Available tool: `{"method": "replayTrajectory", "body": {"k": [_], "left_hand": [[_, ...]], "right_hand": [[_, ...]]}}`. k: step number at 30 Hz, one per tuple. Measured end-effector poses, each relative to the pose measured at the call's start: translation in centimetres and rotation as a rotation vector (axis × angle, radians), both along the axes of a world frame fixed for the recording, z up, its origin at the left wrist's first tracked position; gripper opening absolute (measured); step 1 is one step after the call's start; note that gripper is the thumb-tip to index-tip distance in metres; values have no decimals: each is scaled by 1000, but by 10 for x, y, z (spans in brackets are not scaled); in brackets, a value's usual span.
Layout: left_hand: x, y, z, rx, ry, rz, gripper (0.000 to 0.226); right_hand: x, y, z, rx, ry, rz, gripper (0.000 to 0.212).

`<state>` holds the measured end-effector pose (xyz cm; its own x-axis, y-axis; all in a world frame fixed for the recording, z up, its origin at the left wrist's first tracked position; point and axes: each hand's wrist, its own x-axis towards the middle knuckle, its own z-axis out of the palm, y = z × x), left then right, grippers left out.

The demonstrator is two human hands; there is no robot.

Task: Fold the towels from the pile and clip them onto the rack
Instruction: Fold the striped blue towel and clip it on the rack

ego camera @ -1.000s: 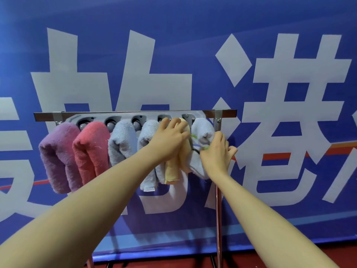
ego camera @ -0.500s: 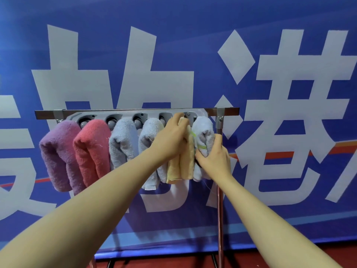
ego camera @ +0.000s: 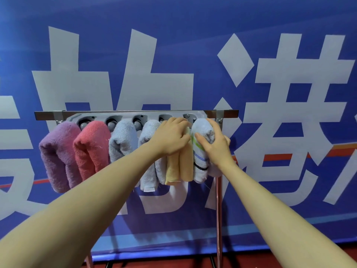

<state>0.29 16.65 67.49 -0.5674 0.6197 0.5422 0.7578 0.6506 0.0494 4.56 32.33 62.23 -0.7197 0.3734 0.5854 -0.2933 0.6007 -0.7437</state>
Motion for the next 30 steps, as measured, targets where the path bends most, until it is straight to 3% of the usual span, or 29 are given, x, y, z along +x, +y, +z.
{"method": "replayTrajectory", "body": {"k": [6, 10, 14, 17, 21, 26, 30], "left_hand": [[5, 11, -2, -115, 65, 47, 64], [10, 6, -12, 49, 77, 46, 57], [30, -7, -31, 141, 106, 24, 67], [46, -25, -49, 155, 92, 55, 69], [61, -62, -61, 207, 48, 110, 72], [63, -116, -66, 204, 64, 265, 47], [44, -156, -69, 27, 209, 373, 38]], "right_hand": [[-4, 0, -14, -40, -38, -16, 55], [8, -4, -32, -47, -26, -23, 60], [17, -26, -38, 160, 116, -272, 64], [28, -50, -33, 223, 183, -357, 56], [43, -84, -27, 287, 210, -258, 37], [44, -126, -26, 448, 131, -118, 32], [31, -157, -22, 625, 151, -25, 37]]}}
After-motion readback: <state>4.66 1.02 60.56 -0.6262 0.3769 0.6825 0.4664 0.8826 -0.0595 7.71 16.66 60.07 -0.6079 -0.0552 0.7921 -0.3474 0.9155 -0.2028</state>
